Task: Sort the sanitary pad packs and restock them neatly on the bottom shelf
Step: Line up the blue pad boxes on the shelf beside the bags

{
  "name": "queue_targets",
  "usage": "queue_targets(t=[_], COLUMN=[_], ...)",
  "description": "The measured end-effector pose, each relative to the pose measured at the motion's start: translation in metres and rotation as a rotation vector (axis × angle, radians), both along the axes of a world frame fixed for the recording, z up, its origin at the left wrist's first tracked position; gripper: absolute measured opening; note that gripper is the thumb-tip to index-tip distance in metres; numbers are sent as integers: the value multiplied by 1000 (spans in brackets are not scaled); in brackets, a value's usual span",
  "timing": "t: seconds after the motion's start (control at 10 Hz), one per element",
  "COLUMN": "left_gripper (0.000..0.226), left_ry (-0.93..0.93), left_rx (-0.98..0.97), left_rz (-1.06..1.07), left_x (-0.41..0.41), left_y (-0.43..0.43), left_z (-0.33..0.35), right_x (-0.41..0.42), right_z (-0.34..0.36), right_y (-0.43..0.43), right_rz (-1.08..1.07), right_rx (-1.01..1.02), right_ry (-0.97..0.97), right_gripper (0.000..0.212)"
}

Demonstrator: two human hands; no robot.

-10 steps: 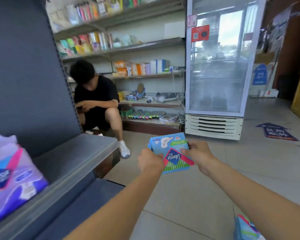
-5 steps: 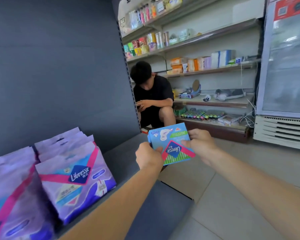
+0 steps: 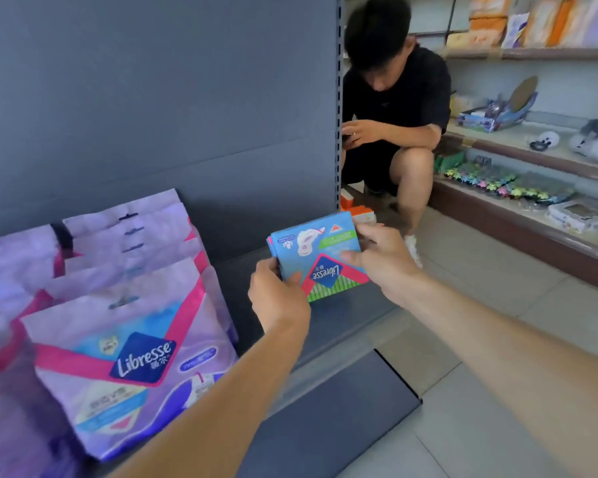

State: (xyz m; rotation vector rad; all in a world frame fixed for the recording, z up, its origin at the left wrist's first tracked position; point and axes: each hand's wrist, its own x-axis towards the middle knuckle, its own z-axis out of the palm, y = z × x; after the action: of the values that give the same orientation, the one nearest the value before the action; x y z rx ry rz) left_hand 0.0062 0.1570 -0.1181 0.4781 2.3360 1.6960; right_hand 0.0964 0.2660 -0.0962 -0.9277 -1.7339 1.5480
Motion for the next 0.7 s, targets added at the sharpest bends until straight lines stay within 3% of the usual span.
queue_targets(t=[0.2,0.4,0.6,0.7], left_gripper=[33,53,40,46], left_ry=[81,165,129,154], left_rx=[44,-53,-174,-328], left_rz=[167,235,347,393], left_x=[-40,-68,-102,-111], left_y=[15,28,35,41], left_z=[1,-3,-21,-30], right_x=[-77,-124,-158,-170], right_z=[16,-4,-22,-33], right_y=[17,22,18,18], right_rz=[87,91,102,62], right_rx=[39,-65,-115,-54], right_ry=[-28,-41,-46,-89], right_gripper=[41,42,46,41])
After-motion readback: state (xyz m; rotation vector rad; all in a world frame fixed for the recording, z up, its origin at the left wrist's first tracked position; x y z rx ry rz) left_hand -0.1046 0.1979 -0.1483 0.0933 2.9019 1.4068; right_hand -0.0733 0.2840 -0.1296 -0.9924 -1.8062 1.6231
